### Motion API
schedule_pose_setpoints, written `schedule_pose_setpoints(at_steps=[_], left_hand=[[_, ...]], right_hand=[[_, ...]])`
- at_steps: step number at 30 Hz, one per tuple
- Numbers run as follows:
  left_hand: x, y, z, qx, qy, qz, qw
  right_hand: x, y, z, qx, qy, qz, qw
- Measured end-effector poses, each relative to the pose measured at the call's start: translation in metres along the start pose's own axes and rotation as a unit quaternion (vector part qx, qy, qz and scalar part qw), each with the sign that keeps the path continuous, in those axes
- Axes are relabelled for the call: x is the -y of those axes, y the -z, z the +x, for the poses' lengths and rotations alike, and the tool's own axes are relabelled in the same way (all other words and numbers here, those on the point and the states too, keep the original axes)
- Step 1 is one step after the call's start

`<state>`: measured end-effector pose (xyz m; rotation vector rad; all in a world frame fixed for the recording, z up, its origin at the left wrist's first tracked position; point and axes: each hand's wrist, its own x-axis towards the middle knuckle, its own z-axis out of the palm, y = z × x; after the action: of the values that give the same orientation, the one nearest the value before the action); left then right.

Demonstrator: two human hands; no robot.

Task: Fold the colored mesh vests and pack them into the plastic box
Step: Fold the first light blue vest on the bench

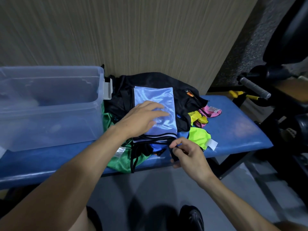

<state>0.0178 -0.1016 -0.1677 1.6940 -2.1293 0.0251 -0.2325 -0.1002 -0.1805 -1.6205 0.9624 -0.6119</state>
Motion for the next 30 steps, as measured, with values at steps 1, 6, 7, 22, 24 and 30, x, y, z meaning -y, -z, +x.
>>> schedule_pose_setpoints(at_steps=[1, 6, 7, 22, 24, 30], left_hand=[[-0.008, 0.003, 0.0, -0.009, -0.009, -0.033, 0.999], [-0.029, -0.001, -0.01, 0.106, -0.017, -0.035, 0.994], [-0.027, -0.004, -0.012, 0.112, -0.026, -0.022, 0.993], [-0.021, -0.023, -0.027, 0.151, -0.062, 0.087, 0.983], [-0.022, -0.022, -0.026, 0.158, -0.059, 0.081, 0.982], [-0.023, -0.015, -0.025, 0.192, -0.014, 0.012, 0.981]], right_hand=[[0.0, 0.0, 0.0, 0.0, -0.001, 0.001, 1.0], [0.003, -0.001, 0.002, -0.014, -0.022, 0.036, 0.999], [0.004, -0.001, 0.001, -0.018, -0.024, 0.047, 0.998], [0.013, 0.017, 0.022, 0.018, 0.136, -0.166, 0.977], [0.021, 0.019, 0.034, 0.001, 0.134, -0.193, 0.972], [0.024, 0.017, 0.083, 0.001, 0.054, -0.307, 0.95]])
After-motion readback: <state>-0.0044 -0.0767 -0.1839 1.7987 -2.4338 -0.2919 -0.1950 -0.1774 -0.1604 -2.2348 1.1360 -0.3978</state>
